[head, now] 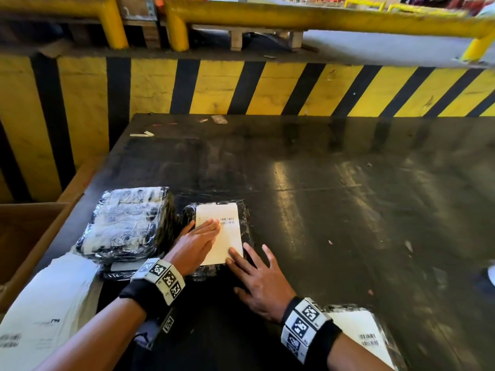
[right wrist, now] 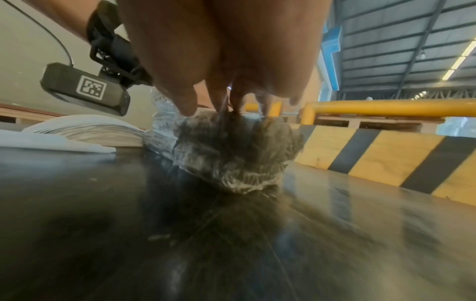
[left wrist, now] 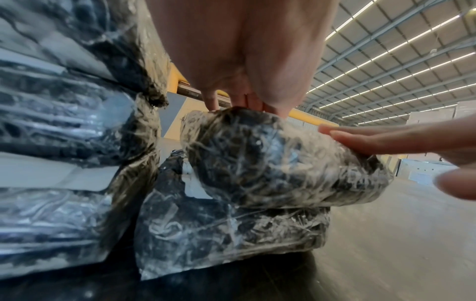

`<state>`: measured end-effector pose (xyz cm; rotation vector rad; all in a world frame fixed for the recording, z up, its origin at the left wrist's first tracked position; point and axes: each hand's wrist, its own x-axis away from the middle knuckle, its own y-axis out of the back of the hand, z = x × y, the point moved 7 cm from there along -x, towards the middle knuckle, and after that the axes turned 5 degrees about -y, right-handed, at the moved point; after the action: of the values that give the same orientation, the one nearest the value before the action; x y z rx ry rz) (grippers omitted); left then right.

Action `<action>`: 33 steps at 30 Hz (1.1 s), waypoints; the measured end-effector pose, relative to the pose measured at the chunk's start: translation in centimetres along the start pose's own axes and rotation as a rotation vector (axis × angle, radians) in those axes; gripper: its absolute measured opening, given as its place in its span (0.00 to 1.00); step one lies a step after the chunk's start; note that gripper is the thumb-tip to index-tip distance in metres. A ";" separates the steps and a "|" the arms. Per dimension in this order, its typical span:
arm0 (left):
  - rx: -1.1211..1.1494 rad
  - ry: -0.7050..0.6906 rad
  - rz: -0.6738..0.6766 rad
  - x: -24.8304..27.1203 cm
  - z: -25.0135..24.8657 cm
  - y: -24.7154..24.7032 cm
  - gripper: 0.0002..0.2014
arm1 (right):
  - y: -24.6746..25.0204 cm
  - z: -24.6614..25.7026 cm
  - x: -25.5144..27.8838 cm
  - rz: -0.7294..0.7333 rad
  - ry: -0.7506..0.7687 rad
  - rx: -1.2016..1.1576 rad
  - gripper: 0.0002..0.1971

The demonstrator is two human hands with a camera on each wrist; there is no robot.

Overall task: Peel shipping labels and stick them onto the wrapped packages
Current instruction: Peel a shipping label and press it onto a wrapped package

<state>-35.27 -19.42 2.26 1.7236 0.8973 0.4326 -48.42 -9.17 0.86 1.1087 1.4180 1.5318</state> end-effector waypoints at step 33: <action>-0.144 -0.116 0.081 3.0 -3.5 1.5 0.24 | 1.1 -1.8 -8.9 -0.013 -0.237 -0.329 0.25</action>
<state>-35.17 -15.08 4.43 1.6390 0.6979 0.4356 -47.09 -18.17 1.01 1.0345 0.9717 1.5028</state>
